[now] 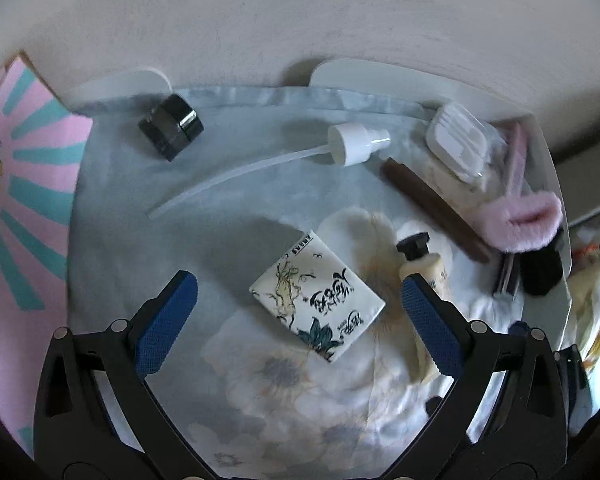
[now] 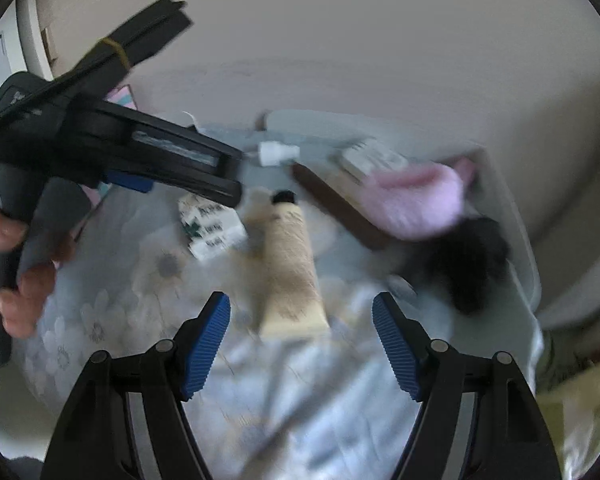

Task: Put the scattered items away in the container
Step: 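Grasp the printed soap box with the left tool while the right grasps the lotion tube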

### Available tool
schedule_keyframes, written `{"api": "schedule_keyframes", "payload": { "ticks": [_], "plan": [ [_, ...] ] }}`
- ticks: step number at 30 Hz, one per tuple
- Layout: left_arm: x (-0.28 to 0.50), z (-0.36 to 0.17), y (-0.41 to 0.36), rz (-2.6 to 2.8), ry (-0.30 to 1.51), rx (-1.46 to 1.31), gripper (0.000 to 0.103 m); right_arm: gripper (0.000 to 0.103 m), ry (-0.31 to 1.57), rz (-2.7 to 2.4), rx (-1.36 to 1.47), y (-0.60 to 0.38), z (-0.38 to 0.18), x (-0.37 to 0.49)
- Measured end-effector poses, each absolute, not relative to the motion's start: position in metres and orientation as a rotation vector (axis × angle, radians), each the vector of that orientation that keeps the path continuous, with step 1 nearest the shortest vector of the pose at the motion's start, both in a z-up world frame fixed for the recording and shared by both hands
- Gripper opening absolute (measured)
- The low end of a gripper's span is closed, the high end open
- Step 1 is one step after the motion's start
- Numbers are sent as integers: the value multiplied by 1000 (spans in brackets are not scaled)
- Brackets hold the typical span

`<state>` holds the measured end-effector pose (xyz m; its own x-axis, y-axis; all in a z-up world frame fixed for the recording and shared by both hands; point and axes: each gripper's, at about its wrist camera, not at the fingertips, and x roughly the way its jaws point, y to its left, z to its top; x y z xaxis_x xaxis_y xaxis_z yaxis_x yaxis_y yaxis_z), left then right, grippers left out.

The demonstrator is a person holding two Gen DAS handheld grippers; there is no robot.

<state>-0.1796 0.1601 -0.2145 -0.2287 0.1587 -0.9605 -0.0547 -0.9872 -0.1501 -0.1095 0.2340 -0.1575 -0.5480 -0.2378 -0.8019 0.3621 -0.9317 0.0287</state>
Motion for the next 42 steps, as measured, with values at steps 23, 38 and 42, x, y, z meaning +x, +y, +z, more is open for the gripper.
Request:
{"api": "schedule_keyframes", "payload": {
  "ticks": [23, 38, 42],
  "plan": [
    [-167, -233, 157, 2376, -187, -1954, 98, 49, 183, -2340, 1318, 229, -180, -157],
    [-125, -191, 137, 2438, -131, -1776, 59, 31, 156, -2356, 1325, 244, -172, -143],
    [-106, -153, 125, 2476, -137, -1662, 59, 31, 162, -2363, 1302, 243, -161, -158]
  ]
}}
